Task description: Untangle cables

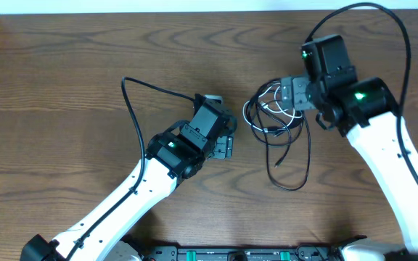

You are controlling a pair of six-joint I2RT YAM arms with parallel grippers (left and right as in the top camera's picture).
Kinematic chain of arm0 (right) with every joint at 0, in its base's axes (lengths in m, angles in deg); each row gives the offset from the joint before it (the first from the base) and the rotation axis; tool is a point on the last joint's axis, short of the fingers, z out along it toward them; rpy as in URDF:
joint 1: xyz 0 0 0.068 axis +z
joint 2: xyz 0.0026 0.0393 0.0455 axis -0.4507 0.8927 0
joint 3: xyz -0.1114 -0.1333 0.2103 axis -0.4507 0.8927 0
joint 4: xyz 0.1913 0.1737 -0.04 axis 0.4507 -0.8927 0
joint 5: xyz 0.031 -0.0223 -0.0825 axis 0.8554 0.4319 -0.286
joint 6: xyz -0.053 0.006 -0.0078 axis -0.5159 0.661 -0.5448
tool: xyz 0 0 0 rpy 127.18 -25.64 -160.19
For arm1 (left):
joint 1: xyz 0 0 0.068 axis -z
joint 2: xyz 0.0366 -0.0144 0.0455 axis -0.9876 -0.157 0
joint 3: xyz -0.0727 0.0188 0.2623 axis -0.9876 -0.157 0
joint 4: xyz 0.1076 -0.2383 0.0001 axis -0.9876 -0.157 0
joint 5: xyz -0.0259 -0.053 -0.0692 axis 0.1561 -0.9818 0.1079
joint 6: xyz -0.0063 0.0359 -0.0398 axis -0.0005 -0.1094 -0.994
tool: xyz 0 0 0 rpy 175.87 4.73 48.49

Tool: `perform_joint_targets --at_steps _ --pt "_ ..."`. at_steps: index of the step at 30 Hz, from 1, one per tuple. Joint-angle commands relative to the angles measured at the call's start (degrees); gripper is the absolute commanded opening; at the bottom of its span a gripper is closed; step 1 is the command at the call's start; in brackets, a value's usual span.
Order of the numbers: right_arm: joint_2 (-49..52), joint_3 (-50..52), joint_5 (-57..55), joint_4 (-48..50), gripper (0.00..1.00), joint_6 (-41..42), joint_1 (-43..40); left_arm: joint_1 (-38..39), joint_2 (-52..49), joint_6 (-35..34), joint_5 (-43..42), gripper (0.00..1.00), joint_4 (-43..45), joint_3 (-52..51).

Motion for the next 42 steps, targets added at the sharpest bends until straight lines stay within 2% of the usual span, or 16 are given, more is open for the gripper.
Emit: perform_joint_targets --at_steps 1,4,6,8,9,13,24,27,29,31,32,34,36,37,38,42 --pt "4.2 0.1 -2.4 0.9 0.99 3.3 -0.9 -0.2 0.0 -0.3 0.9 0.76 0.0 0.4" --pt "8.8 0.1 5.0 3.3 0.99 -5.1 -1.0 -0.2 0.0 -0.3 0.9 0.76 0.0 0.4" --pt "12.3 0.1 8.4 4.9 0.92 -10.0 -1.0 -0.2 0.0 -0.3 0.9 0.76 0.0 0.4" --pt "16.0 0.1 9.5 6.0 0.67 -13.3 -1.0 -0.2 0.0 -0.3 0.9 0.77 0.0 0.4" --pt "18.0 0.1 9.4 6.5 0.47 -13.6 -1.0 -0.2 0.0 -0.3 0.9 0.77 -0.1 0.4" --pt "24.3 0.1 9.6 7.9 0.03 -13.6 -1.1 -0.2 0.0 -0.3 0.9 0.76 -0.6 0.3" --pt "31.2 0.1 10.9 8.5 0.04 -13.3 -1.1 -0.2 0.0 -0.3 0.9 0.76 -1.1 0.3" --pt "32.1 0.2 10.9 8.5 0.21 -13.3 -1.1 -0.2 0.0 -0.3 0.9 0.77 -1.1 0.3" --pt "32.5 0.2 10.9 8.6 0.42 -13.3 -1.1 -0.2 0.0 -0.3 0.9 0.76 -1.1 0.3" --pt "32.9 0.2 10.9 8.7 0.53 -13.3 -1.1 -0.2 0.0 -0.3 0.9 0.77 -1.1 0.3" --pt "33.0 0.2 10.9 8.7 0.54 -13.3 -1.1 -0.2 0.0 -0.3 0.9 0.76 -1.1 0.3" --pt "33.0 0.4 10.9 8.9 0.52 -13.3 -1.1 -0.2 0.0 -0.3 0.9 0.77 -1.1 0.3" --pt "33.0 0.4 10.9 8.8 0.27 -13.3 -1.1 -0.2 0.0 -0.3 0.9 0.77 -1.1 0.3" --pt "33.0 0.4 10.9 8.7 0.07 -13.3 -1.1 -0.2 0.0 -0.3 0.9 0.77 -1.1 0.3" --pt "33.0 0.4 10.9 8.7 0.01 -13.2 -1.1 -0.2 0.0 -0.3 0.9 0.76 -1.1 0.3" --pt "32.0 -0.6 10.9 5.8 0.01 -12.2 -1.1 -0.2 0.0 -0.3 0.9 0.76 -1.1 0.3"
